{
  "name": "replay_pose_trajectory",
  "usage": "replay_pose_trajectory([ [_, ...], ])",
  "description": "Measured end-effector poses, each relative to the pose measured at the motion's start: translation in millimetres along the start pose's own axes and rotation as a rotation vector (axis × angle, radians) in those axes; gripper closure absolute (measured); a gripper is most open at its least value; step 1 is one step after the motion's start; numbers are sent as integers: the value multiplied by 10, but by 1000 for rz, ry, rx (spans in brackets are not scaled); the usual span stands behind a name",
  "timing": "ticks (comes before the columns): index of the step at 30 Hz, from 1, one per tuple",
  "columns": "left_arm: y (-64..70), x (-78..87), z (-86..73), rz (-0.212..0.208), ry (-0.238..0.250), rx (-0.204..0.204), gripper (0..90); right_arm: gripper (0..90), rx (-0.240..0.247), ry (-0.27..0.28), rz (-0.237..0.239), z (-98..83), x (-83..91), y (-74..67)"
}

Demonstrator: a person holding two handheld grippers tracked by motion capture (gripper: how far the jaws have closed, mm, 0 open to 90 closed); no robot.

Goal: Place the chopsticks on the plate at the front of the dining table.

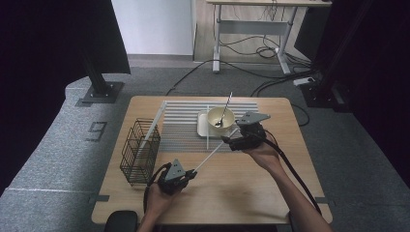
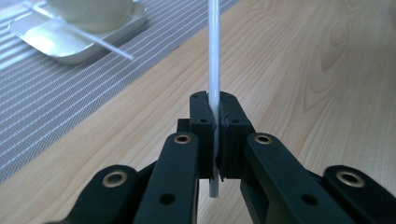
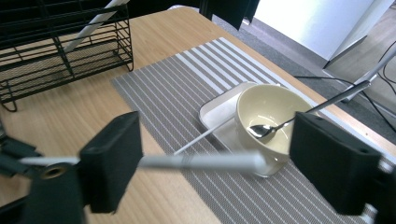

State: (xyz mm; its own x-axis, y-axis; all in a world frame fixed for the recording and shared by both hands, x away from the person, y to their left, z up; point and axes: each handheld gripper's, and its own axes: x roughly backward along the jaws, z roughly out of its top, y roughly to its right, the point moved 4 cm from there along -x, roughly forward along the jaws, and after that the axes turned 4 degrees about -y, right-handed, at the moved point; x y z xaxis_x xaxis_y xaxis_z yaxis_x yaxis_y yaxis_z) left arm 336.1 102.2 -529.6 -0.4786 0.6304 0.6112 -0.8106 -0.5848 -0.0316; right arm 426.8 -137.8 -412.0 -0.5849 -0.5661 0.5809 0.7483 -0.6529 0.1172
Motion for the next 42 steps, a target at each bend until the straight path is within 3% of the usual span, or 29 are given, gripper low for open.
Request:
replay_pose_trajectory([
  [4,-36,-2,-8,1,-11,35,861,124,0,3,-11,-125,106,12],
  [10,-49,-26,-8,22,-34,39,861,80,-26,-13,-30,-423,201,77],
  [17,-87,-46,7,40,-53,64,861,73,-70,-21,-21,-790,266,82],
  [19,-101,-58,16,49,-60,69,861,72,-83,-29,-17,-959,259,68],
  [30,-243,-88,120,103,-87,100,861,72,-120,-86,-3,-1461,153,43],
  [42,-468,-210,296,127,-117,153,861,70,-133,-138,31,-1813,29,9],
])
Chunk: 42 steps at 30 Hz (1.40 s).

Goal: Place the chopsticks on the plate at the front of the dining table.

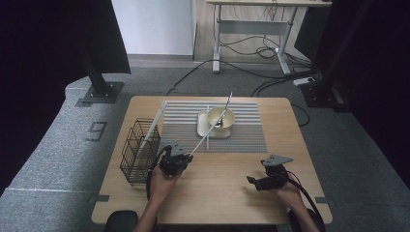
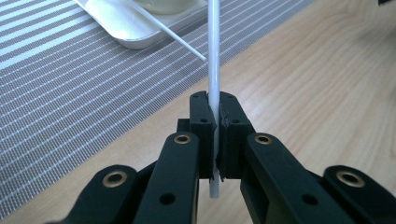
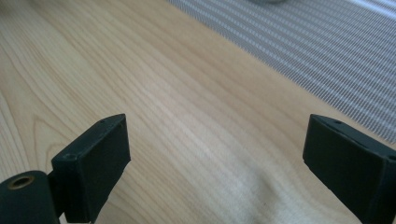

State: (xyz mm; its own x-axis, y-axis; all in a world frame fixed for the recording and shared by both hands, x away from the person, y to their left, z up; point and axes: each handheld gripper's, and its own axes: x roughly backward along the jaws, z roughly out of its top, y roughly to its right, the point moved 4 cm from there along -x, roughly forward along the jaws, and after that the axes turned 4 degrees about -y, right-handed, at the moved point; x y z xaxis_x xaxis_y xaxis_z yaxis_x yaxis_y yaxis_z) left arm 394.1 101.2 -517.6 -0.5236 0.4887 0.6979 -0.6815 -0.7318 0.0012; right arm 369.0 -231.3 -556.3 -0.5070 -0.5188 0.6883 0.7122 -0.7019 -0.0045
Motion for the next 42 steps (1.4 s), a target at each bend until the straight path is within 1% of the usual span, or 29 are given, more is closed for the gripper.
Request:
replay_pose_trajectory([
  [3,-47,-43,57,5,-11,10,861,56,-11,-14,8,-54,-50,12],
  [4,-63,-61,79,8,-13,12,861,37,-13,-22,10,-71,-68,15],
  [6,-97,-95,122,12,-23,13,861,0,-7,-49,-5,-104,-114,23],
  [9,-147,-146,187,24,-35,10,861,0,-1,-65,-11,-136,-146,35],
  [11,-180,-181,229,26,-40,13,861,0,-8,-67,-7,-153,-165,42],
  [14,-229,-237,274,31,-51,17,861,0,0,-93,-19,-191,-202,56],
  [16,-257,-275,294,38,-58,20,861,0,-15,-90,-10,-198,-206,62],
  [22,-360,-363,356,55,-82,35,861,0,-15,-86,-11,-202,-208,69],
  [27,-453,-448,397,70,-96,64,861,0,-17,-85,-14,-200,-210,69],
  [32,-522,-546,440,84,-114,70,861,0,-19,-86,-15,-197,-212,69],
  [36,-572,-619,451,90,-125,81,862,0,-19,-85,-16,-196,-215,69],
  [39,-619,-676,451,95,-132,99,862,0,-19,-85,-16,-194,-217,69],
  [42,-666,-735,456,105,-149,107,862,0,-19,-85,-15,-193,-218,70],
])
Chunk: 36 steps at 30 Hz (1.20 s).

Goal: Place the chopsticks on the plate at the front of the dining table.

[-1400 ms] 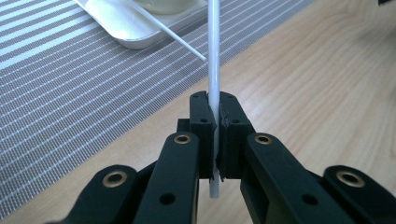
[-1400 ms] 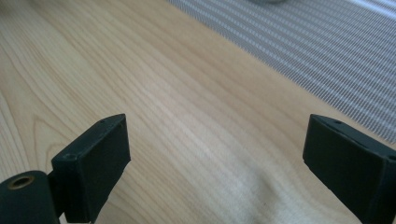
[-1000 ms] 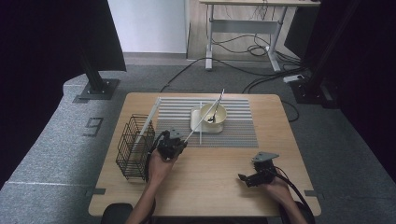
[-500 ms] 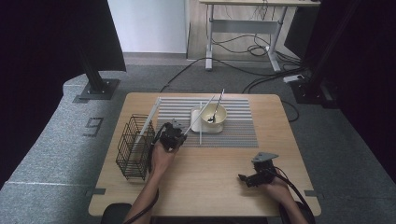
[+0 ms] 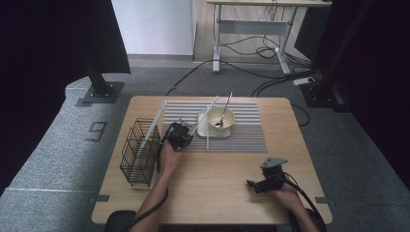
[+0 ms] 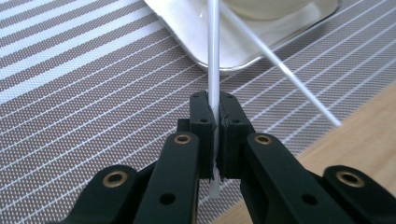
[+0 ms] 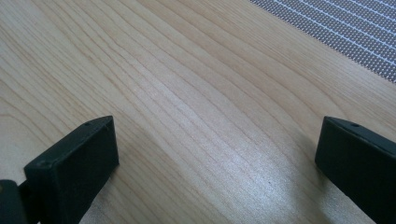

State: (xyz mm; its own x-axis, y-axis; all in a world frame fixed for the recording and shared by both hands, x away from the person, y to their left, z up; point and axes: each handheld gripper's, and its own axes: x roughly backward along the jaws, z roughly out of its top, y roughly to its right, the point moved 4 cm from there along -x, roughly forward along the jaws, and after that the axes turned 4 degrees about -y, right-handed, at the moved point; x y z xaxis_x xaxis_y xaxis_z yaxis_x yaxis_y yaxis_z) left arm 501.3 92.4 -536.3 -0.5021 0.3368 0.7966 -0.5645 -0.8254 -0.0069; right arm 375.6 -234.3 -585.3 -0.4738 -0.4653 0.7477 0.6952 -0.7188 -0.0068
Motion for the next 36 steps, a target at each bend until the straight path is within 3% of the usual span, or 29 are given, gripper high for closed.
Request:
replay_pose_trajectory([
  [10,-66,-213,62,18,-56,31,862,0,3,1,1,6,-6,0],
  [20,-31,-338,57,13,-109,40,860,0,2,0,1,7,-7,-1],
  [36,65,-334,87,-21,-100,15,827,0,2,0,1,7,-7,-1],
])
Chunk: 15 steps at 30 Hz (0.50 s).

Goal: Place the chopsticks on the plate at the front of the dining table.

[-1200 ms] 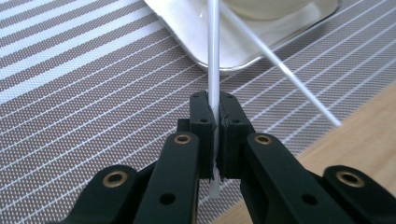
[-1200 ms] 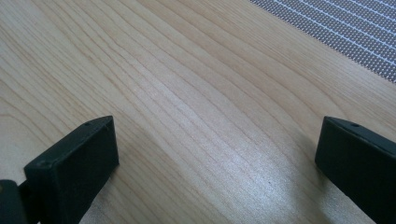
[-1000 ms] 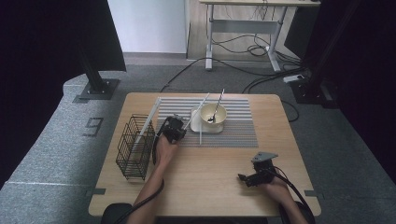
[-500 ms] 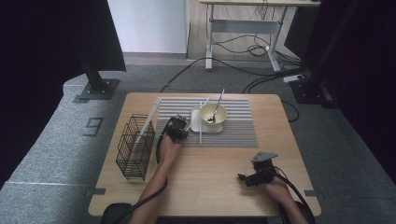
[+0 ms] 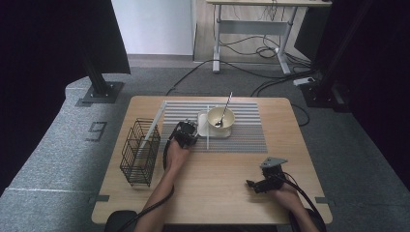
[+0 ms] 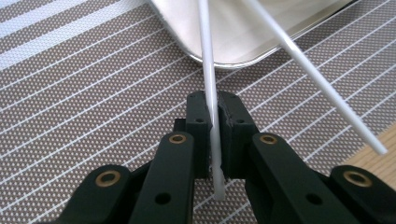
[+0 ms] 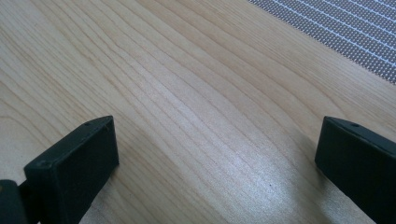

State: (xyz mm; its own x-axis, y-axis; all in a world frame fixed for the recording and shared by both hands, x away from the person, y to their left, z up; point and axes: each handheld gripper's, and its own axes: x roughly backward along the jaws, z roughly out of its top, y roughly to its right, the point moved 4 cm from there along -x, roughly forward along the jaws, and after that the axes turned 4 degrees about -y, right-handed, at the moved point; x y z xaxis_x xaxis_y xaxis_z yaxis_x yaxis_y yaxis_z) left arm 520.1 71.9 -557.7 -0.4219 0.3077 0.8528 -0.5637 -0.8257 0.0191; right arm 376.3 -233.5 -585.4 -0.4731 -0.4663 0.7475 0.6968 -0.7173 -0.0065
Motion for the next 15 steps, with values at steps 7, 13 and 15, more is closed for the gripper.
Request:
replay_pose_trajectory([
  [7,90,-3,11,-37,1,-26,780,0,0,0,0,0,0,0],
  [13,165,-16,23,-65,1,-41,742,0,0,0,0,0,0,0],
  [15,181,-15,28,-69,3,-44,731,0,0,0,0,0,0,0],
])
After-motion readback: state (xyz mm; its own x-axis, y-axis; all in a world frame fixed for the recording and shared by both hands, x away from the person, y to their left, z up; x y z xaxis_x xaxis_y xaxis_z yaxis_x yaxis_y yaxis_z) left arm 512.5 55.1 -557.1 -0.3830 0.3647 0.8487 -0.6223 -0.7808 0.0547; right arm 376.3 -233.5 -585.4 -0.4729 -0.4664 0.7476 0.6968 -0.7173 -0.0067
